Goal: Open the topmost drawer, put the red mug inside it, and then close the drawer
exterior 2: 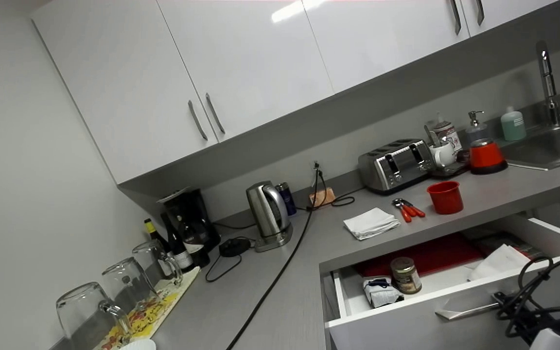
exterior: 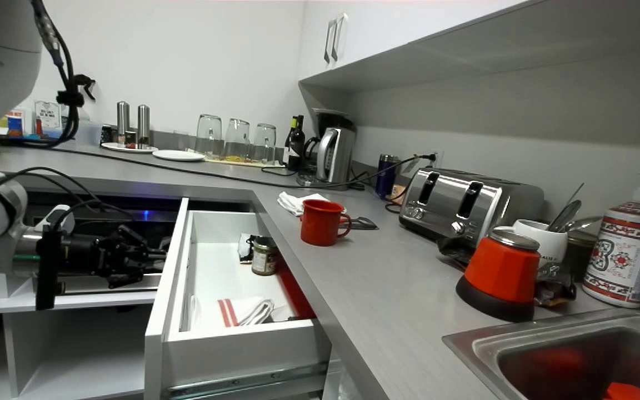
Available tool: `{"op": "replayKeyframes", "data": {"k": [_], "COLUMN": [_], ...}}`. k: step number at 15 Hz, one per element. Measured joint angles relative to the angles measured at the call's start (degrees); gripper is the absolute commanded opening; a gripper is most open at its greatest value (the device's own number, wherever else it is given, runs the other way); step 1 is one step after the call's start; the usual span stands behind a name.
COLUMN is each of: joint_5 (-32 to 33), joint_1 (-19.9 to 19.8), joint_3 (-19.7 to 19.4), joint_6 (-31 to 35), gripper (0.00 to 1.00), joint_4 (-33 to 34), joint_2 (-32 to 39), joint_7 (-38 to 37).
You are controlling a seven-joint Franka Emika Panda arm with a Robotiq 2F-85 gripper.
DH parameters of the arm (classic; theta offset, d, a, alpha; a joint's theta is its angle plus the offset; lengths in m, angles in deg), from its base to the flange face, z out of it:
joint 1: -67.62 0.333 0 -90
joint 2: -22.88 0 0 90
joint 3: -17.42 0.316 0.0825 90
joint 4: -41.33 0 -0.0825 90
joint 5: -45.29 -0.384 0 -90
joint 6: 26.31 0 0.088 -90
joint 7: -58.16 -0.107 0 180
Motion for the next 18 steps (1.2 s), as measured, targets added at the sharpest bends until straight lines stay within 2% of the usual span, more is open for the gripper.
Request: {"op": "replayKeyframes", "data": {"k": [1, 2, 4, 10, 11, 14, 18], "joint_5": [-0.31, -0.39, -0.05, 6.36, 6.73, 6.88, 5.97], "joint_1": [0.02, 0.02, 0.04, 3.42, 3.95, 3.87, -1.05], "joint_3": [0.23, 0.30, 0.31, 3.00, 3.44, 4.69, 5.68], "joint_6": [-0.11, -0.13, -0.10, 2.41, 2.70, 5.83, 16.35], "gripper": [0.12, 0.41, 0.49, 0.95, 0.99, 1.00, 1.00], "joint_4": [0.01, 0.02, 0.04, 0.80, 0.62, 0.58, 0.81], "joint_2": [0.00, 0.00, 0.00, -0.49, -0.81, -2.92, -10.09], "joint_7": [0.00, 0.00, 0.21, 2.24, 2.24, 2.24, 1.89]}}
